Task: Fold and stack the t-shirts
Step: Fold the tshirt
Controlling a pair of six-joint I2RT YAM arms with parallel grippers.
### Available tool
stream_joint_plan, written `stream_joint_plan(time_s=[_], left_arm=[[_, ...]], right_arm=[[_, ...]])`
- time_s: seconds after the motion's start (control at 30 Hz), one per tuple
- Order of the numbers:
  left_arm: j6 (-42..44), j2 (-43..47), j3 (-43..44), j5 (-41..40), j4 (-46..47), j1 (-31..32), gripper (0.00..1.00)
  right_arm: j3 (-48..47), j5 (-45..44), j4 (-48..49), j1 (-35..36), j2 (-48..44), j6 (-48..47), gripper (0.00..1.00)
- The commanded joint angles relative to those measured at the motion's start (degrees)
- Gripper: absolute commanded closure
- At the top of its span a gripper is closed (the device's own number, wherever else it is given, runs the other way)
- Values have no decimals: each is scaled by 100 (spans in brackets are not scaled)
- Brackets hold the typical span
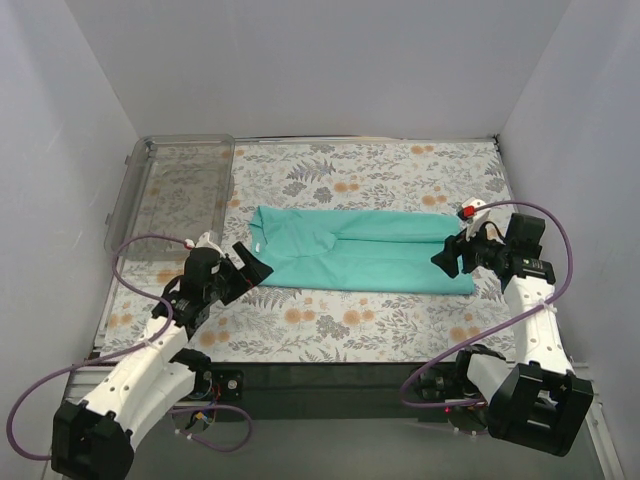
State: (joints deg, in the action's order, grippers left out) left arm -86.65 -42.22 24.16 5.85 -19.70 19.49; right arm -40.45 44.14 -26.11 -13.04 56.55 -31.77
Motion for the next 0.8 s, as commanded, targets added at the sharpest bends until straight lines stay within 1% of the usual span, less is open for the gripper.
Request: stream_joint_plan(time_s=[0.0,0.07,0.1,0.17,0.2,0.23,0.27,0.3,0.33,0.37,0.4,0.43,0.47,0.53,0.57,0.63,0.67,0.7,0.73,0.77], left_arm=[[32,-365,404,-136,238,-33,14],[253,-655,649,-102,344,-33,14],[498,-717,703,-84,362,-33,14],[623,-806,774,-58,318,-33,14],[658,-762,748,-49,292,-33,14],[554,-448,556,12,248,-33,14],[553,-445,476,13,248,-33,14],[466,-332,380,56,239,-41,14],[256,-87,266,48,222,-33,14],[97,11,186,31,178,-41,14],[-35,134,37,-13,134,-33,14],[-288,222,-25,21,73,-33,14],[-387,397,-69,4,37,-33,14],[-571,547,-131,4,-86,-33,15],[-668,626,-122,-5,-130,-41,15],[-747,820,-79,-92,-288,-33,15],[-852,873,-70,-136,-349,-33,15],[-914,899,-78,-163,-393,-33,15],[-958,952,-104,-180,-455,-33,15],[-1002,943,-113,-206,-473,-33,16]], right_arm=[[-86,58,378,-32,74,259,40],[-270,296,300,-15,311,119,39],[-471,401,82,-15,660,-38,39],[-1173,420,-174,-6,1101,-460,38],[-1437,324,-462,20,1634,-566,37],[-2667,254,-1040,125,2510,-1037,38],[-2679,253,-1045,126,2518,-1042,38],[-3001,157,-1411,187,3040,-1172,38],[-3552,113,-1641,396,3307,-1470,37],[-3871,78,-1895,546,3553,-1638,38],[-4118,-36,-2333,722,3999,-1761,38],[-4364,-98,-2546,1133,4204,-1902,38],[-4802,-142,-2688,1293,4397,-2051,38],[-5173,-125,-2759,1968,4863,-1992,38],[-5575,-73,-2759,2128,5048,-1843,37],[-6078,156,-2768,2549,5654,-1553,38],[-6307,261,-2759,2665,5874,-1421,38],[-6779,497,-2742,2753,6259,-1124,38],[-6984,612,-2707,2919,6436,-982,38],[-7247,709,-2680,2982,6612,-780,36]])
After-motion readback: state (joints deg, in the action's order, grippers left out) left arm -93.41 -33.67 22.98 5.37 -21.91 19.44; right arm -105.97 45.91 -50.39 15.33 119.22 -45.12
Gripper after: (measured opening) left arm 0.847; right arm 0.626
